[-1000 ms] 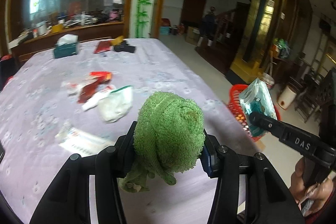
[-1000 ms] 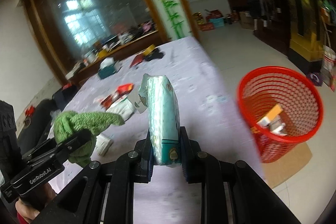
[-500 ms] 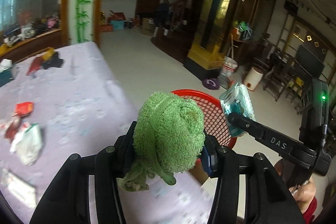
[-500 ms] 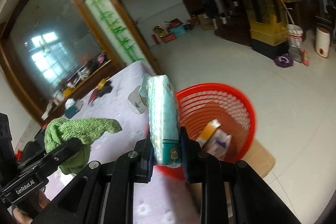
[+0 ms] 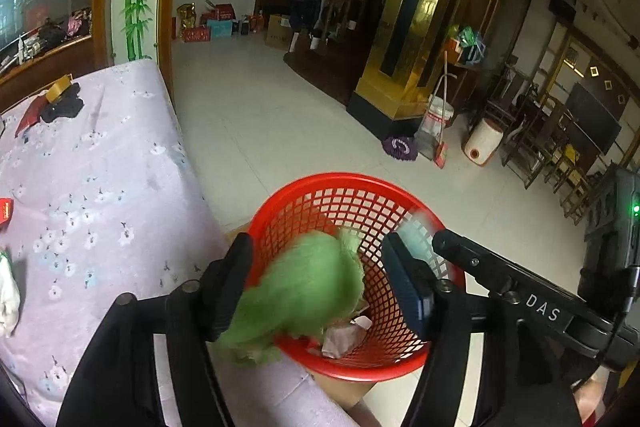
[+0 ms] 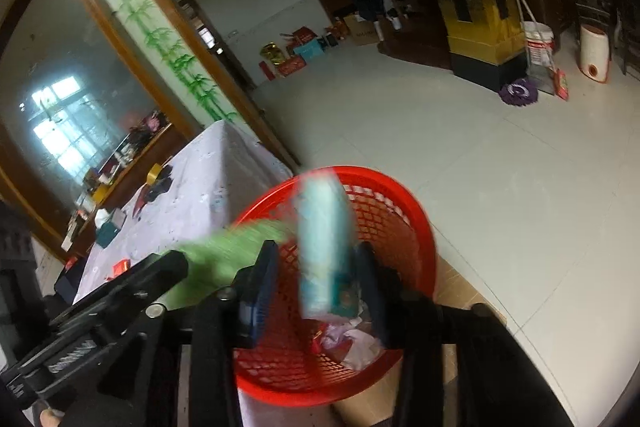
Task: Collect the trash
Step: 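Open the left tool over the wastebasket while the right tool releases the tissue pack, then move both tools back from the wastebasket over the table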
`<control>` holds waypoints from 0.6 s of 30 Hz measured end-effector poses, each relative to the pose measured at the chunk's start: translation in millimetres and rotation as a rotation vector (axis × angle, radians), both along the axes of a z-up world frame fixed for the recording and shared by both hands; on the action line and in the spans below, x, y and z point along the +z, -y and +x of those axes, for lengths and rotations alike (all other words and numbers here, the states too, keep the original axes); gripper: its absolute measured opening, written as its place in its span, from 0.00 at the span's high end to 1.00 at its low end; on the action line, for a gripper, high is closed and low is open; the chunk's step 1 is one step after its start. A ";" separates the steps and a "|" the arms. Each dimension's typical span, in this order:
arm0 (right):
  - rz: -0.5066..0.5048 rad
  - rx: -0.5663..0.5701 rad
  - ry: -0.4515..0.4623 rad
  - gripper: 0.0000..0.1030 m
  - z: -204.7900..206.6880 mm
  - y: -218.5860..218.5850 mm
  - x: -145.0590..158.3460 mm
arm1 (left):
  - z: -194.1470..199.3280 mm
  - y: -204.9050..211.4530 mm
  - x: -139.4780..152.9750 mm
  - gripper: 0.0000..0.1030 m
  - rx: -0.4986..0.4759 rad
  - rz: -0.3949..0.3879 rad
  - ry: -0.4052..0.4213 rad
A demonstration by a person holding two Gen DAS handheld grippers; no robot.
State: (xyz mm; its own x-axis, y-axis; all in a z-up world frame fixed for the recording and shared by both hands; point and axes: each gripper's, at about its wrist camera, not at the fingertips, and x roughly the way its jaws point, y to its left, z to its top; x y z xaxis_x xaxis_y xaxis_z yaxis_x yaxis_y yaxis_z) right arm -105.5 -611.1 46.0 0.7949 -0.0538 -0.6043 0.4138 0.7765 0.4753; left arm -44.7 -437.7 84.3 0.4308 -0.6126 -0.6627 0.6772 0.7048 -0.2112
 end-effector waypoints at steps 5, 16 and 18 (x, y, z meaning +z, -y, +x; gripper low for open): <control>-0.003 -0.005 0.019 0.55 -6.3 -1.8 1.9 | -0.4 -13.1 7.9 0.23 0.017 -0.019 0.002; -0.079 0.102 0.069 0.54 -21.6 -63.9 23.8 | -31.9 -98.9 18.4 0.23 0.105 -0.024 0.041; -0.087 0.138 0.071 0.54 -17.4 -81.9 26.1 | -35.9 -120.0 21.4 0.23 0.121 -0.025 0.046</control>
State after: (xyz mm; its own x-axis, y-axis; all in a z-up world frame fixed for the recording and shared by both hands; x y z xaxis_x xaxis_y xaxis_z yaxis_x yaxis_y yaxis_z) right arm -122.8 -529.2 72.1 0.8388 0.0090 -0.5444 0.2683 0.8632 0.4277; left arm -80.6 -317.8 105.7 0.5320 -0.5702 -0.6260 0.5971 0.7768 -0.2001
